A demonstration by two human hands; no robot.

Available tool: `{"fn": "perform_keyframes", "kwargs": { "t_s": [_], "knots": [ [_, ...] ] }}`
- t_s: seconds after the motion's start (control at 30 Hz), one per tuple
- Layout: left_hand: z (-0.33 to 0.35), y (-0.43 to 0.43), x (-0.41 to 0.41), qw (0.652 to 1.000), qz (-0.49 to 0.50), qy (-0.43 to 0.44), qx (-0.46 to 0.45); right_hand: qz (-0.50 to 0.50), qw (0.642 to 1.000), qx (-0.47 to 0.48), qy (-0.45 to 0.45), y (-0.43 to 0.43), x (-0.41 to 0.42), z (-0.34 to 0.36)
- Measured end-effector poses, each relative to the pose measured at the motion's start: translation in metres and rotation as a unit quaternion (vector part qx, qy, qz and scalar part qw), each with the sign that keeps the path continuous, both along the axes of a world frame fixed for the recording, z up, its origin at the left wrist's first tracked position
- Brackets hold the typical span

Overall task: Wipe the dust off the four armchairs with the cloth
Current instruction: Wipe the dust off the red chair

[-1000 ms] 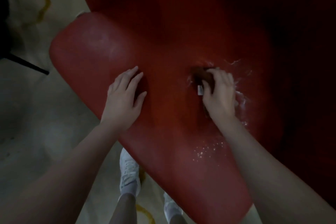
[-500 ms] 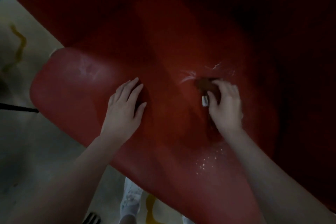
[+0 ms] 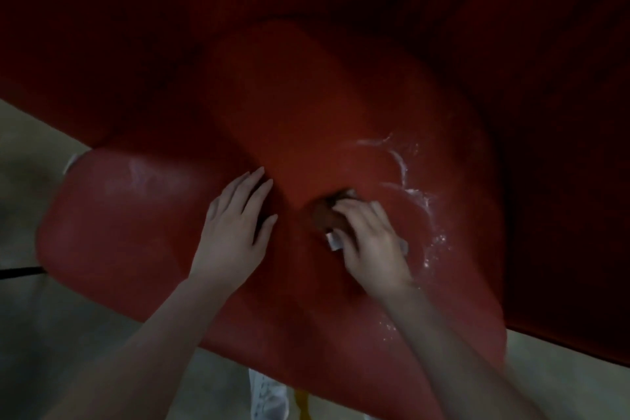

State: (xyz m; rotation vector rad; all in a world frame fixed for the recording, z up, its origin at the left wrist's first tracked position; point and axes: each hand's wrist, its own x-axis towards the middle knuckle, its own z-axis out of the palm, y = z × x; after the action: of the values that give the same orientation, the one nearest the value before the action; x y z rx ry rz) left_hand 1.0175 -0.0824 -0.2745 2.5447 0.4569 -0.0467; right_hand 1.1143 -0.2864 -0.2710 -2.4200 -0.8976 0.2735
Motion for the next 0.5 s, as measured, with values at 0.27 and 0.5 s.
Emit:
{"fn": "perform_keyframes", "kwargs": {
  "t_s": [0.27,0.5],
  "knots": [
    [-0.006,0.006,0.000,1.000,-0.006,-0.003,-0.015,-0.263,0.963,0.004,-0.059,0.019,0.070,-0.012],
    [-0.010,0.013,0.000,0.999,-0.008,-0.039,-0.022,0.078,0.997,0.015,-0.017,0.046,-0.008,-0.005]
  ]
}}
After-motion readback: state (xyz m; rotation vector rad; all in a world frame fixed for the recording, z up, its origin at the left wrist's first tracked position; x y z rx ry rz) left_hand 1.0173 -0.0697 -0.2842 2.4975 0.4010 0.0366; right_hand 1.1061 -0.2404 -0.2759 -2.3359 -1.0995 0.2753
